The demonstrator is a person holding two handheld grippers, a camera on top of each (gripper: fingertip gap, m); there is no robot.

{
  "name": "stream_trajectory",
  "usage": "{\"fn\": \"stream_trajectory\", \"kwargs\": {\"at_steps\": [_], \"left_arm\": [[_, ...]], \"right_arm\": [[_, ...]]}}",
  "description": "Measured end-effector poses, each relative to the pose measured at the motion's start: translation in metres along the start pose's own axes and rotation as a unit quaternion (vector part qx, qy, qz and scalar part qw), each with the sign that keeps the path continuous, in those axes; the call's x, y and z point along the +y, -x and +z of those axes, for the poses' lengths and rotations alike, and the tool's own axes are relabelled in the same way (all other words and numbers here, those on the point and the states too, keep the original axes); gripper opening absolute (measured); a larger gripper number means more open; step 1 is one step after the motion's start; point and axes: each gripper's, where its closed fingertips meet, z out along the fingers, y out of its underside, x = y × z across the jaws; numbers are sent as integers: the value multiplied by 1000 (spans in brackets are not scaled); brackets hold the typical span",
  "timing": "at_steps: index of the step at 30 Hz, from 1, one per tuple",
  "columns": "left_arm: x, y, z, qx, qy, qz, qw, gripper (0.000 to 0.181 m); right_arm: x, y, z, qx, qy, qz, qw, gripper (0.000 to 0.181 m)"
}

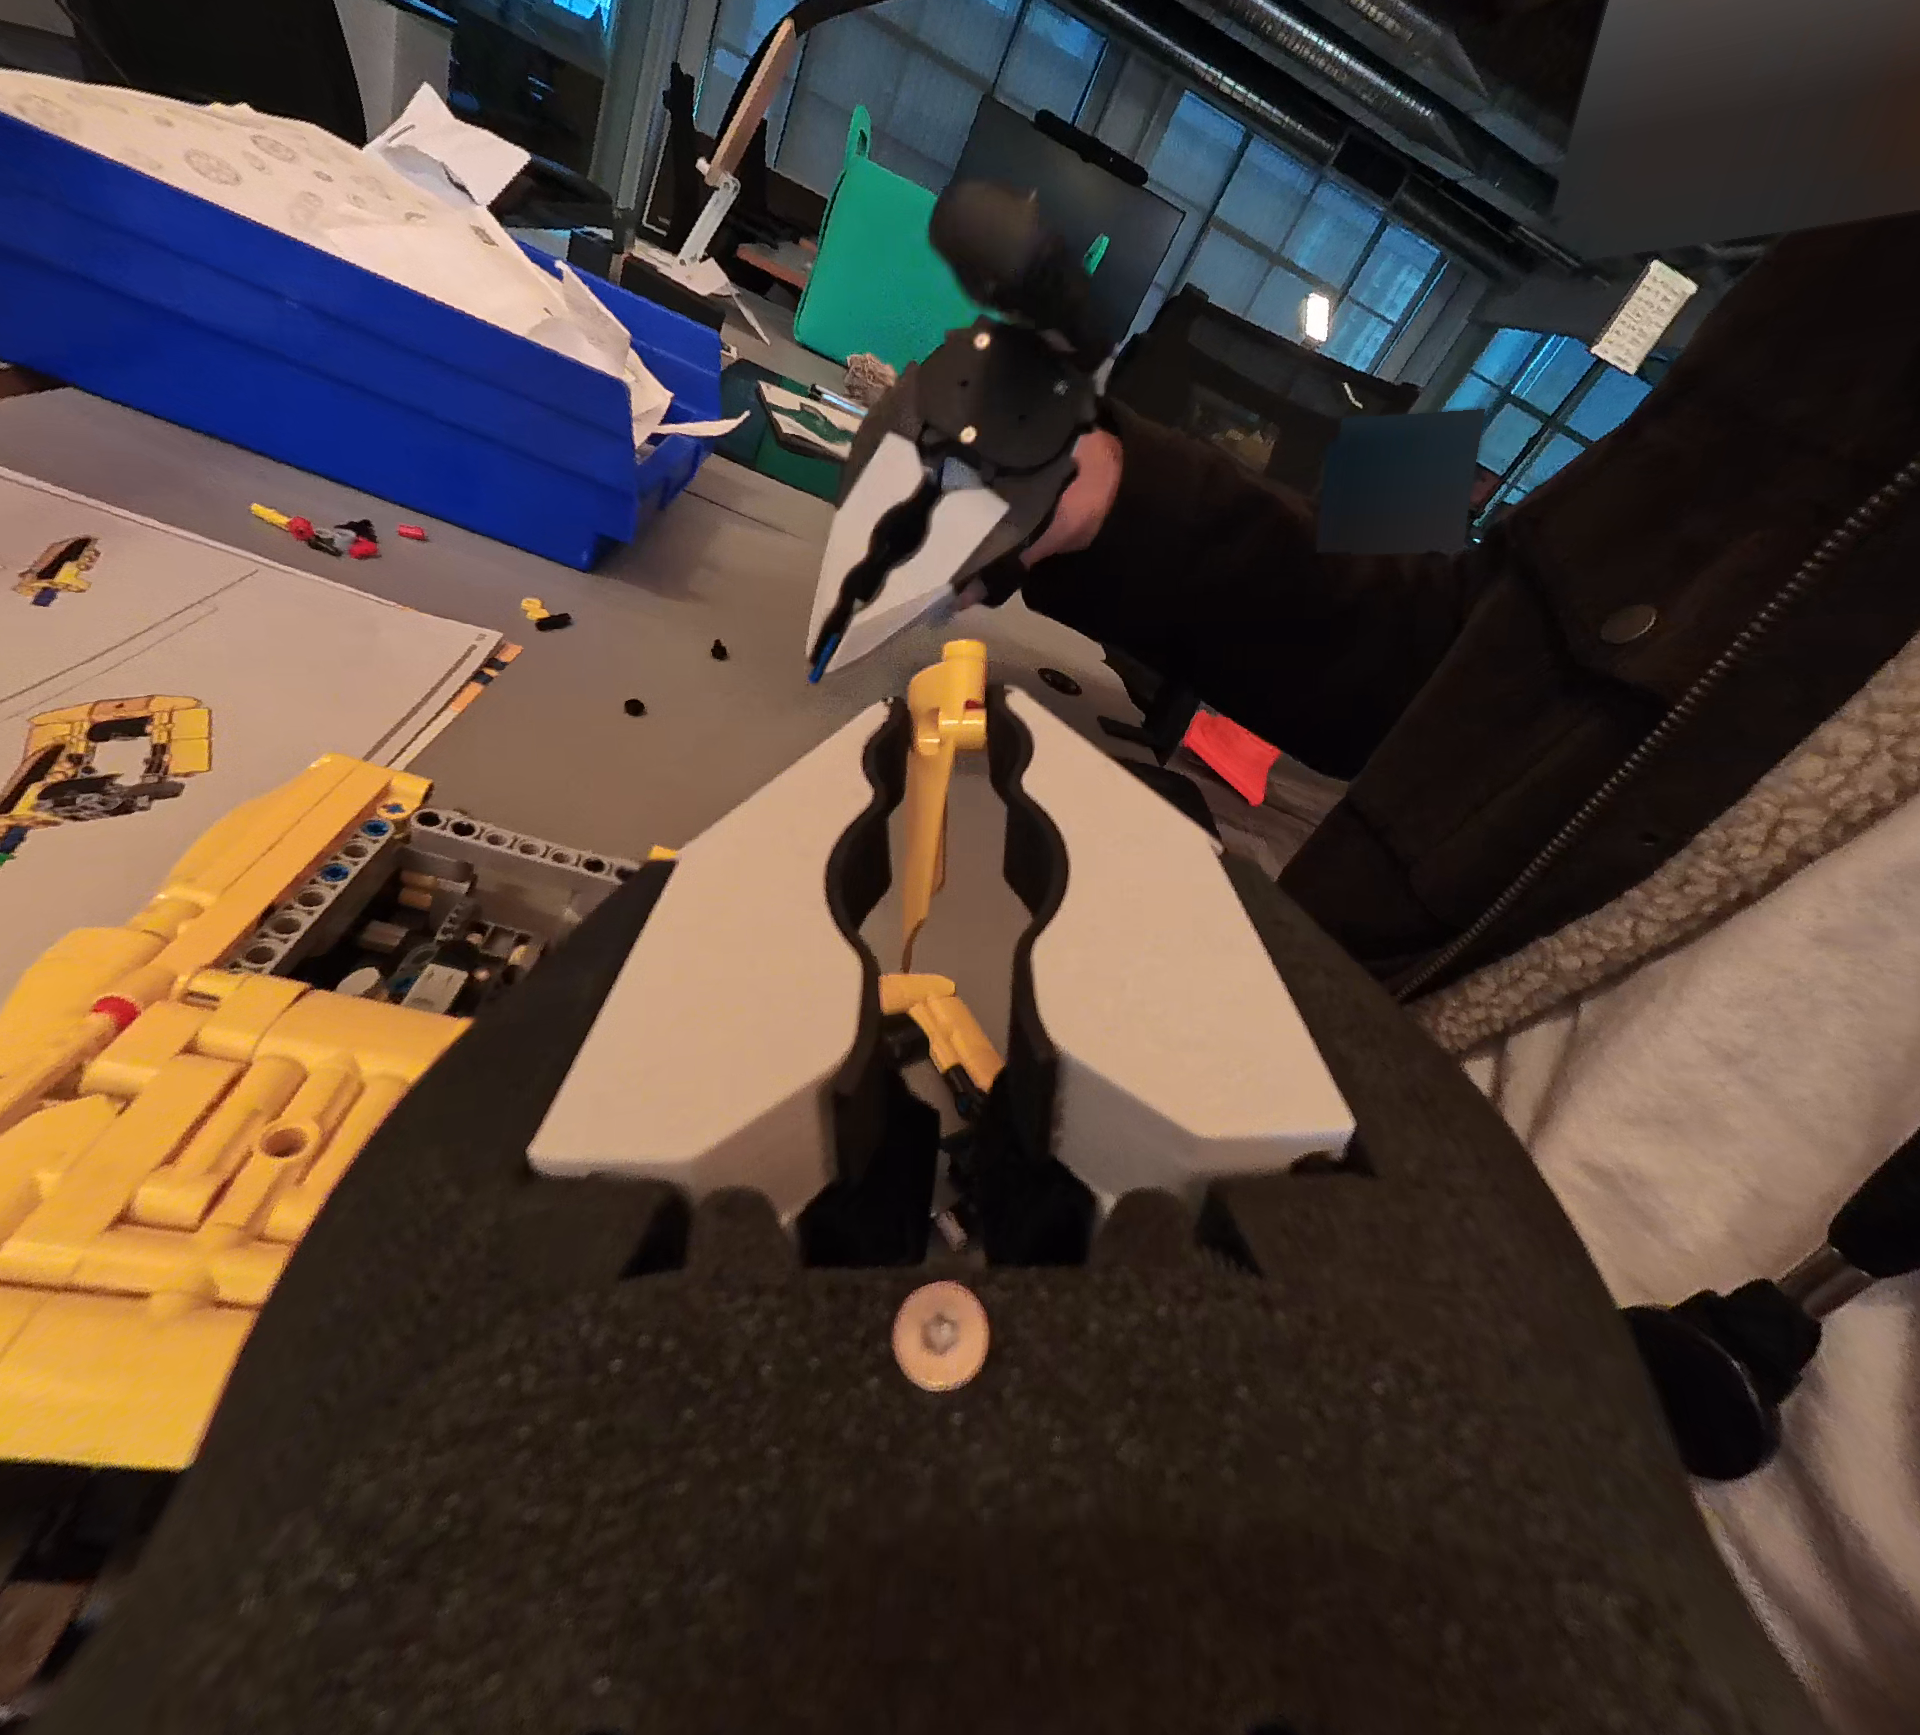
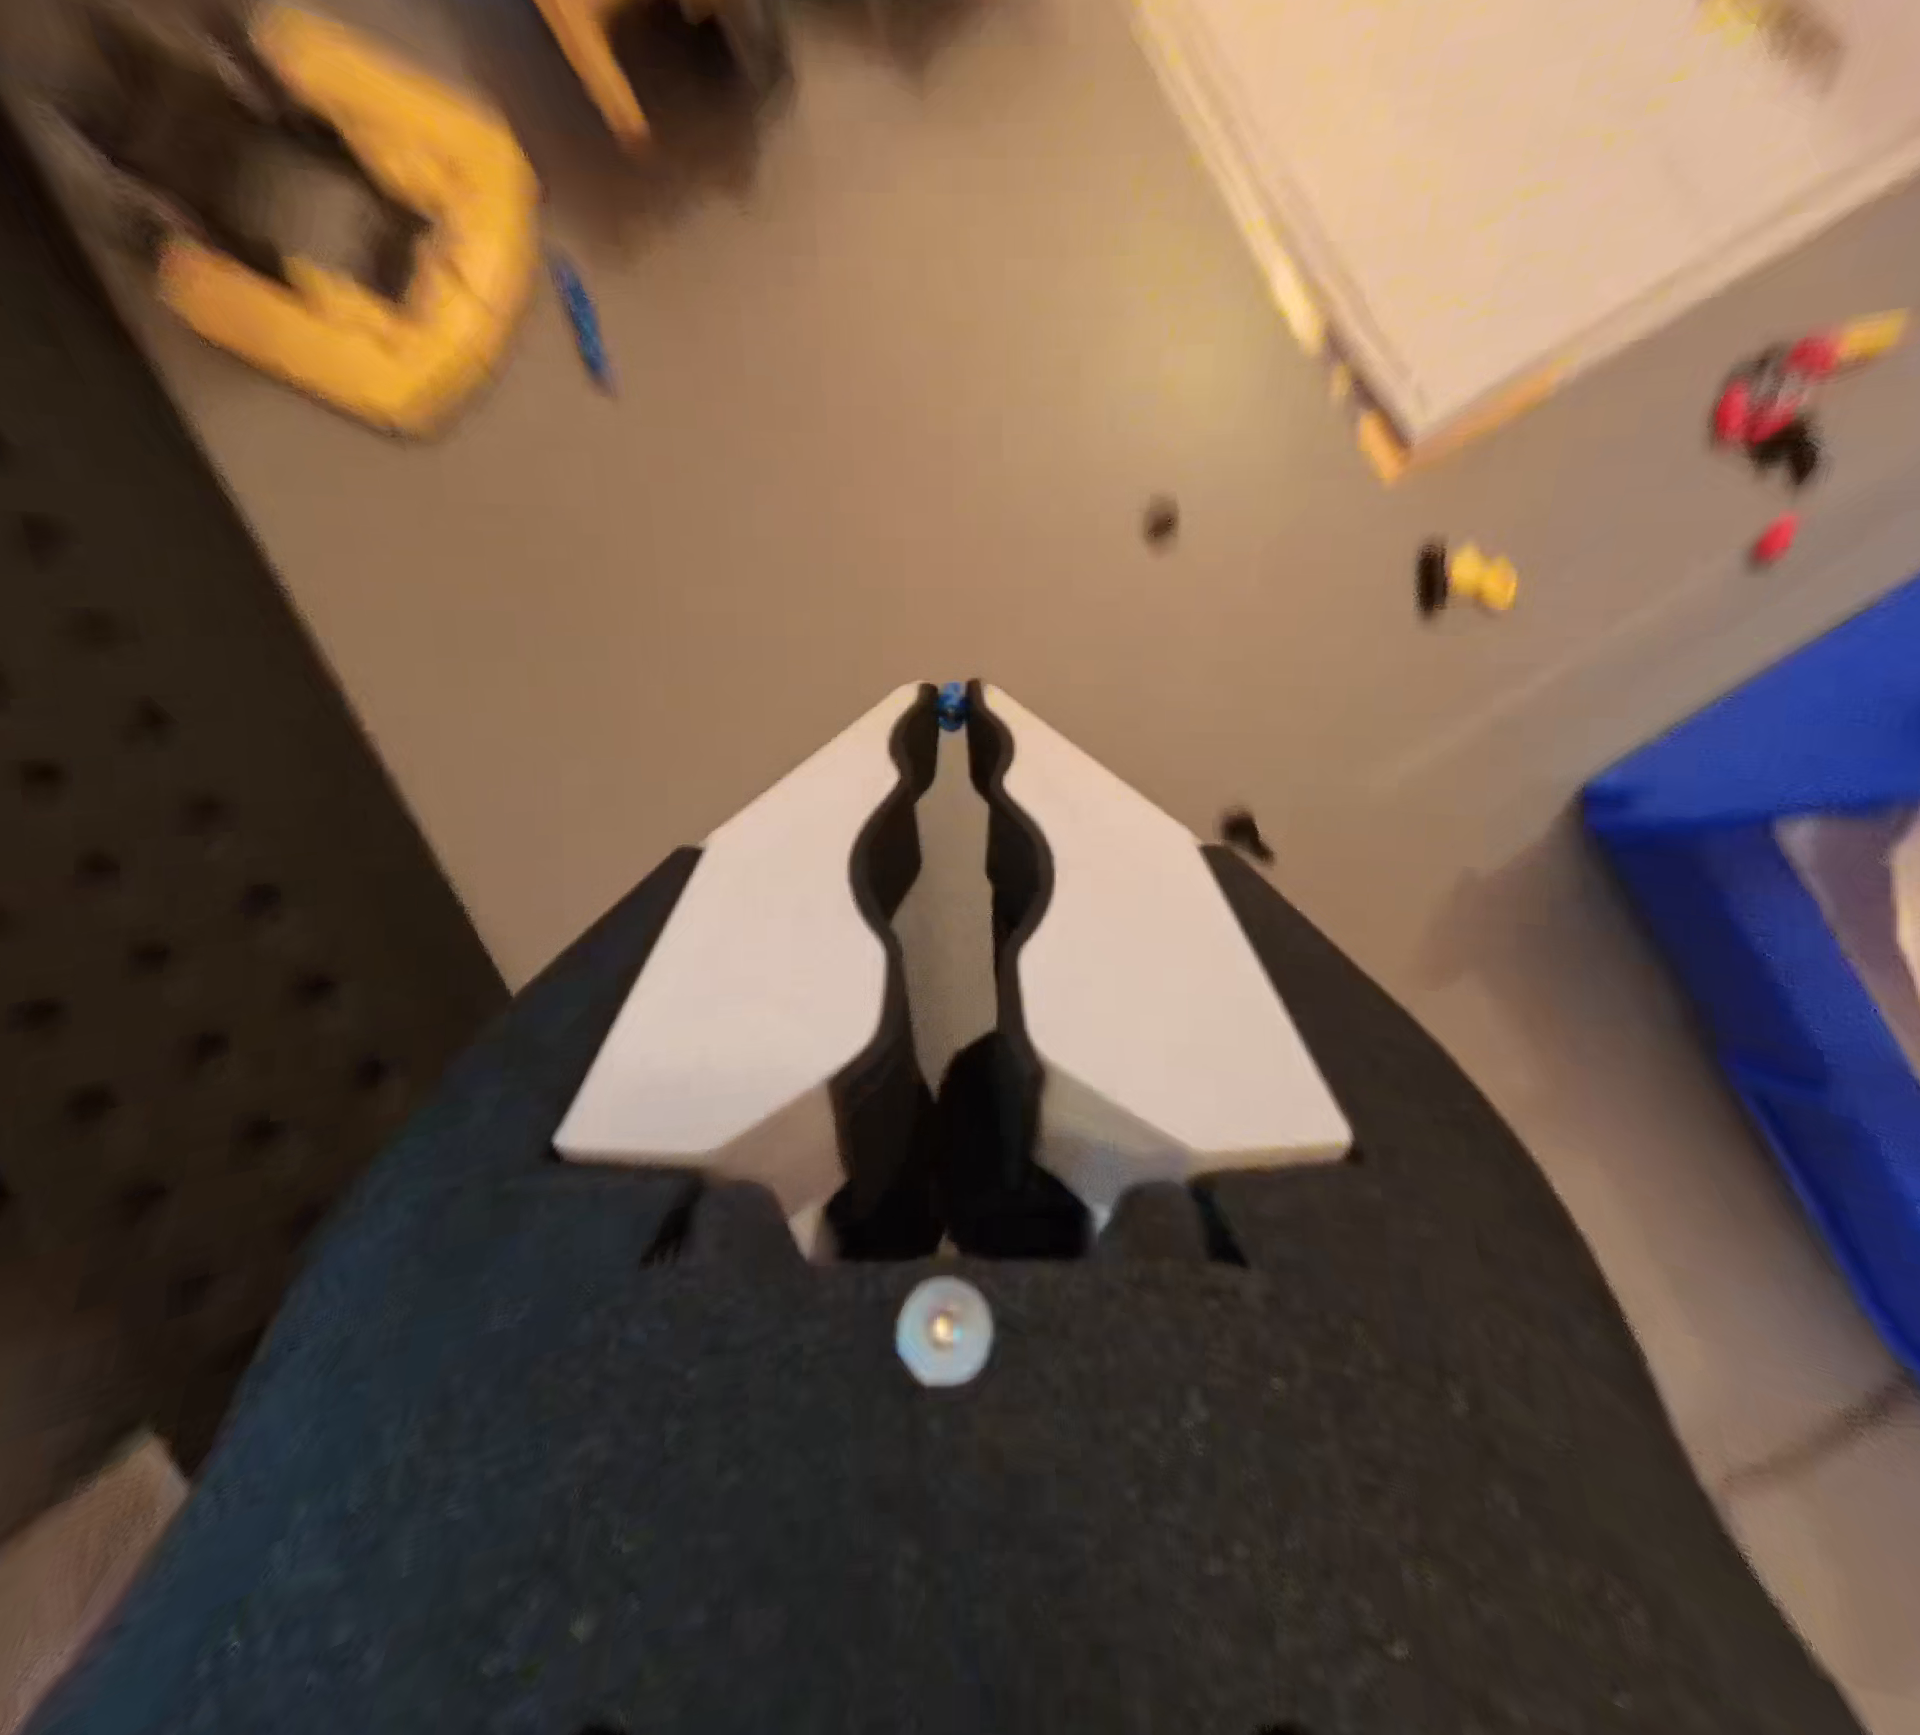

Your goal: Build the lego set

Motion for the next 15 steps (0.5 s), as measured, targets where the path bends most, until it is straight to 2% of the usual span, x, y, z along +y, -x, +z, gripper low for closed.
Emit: {"fn": "stream_trajectory", "kwargs": {"at_steps": [2, 4, 6, 9, 15], "left_arm": [[-4, -1, -1, 2, -13, 12, 1000, 14], [-8, -5, -2, 9, -28, 28, 999, 14], [-12, -9, -3, 15, -43, 41, 998, 14], [-15, -14, -4, 22, -54, 56, 997, 14], [-9, -19, -1, 22, -32, 82, 996, 15]], "right_arm": [[-58, 26, -17, -52, -138, 23, 989, 4], [-114, 58, -38, -108, -262, 32, 958, 4], [-153, 84, -52, -146, -343, 39, 927, 4], [-179, 101, -56, -169, -389, 47, 904, 4], [-181, 118, -35, -170, -340, 17, 925, 5]]}}
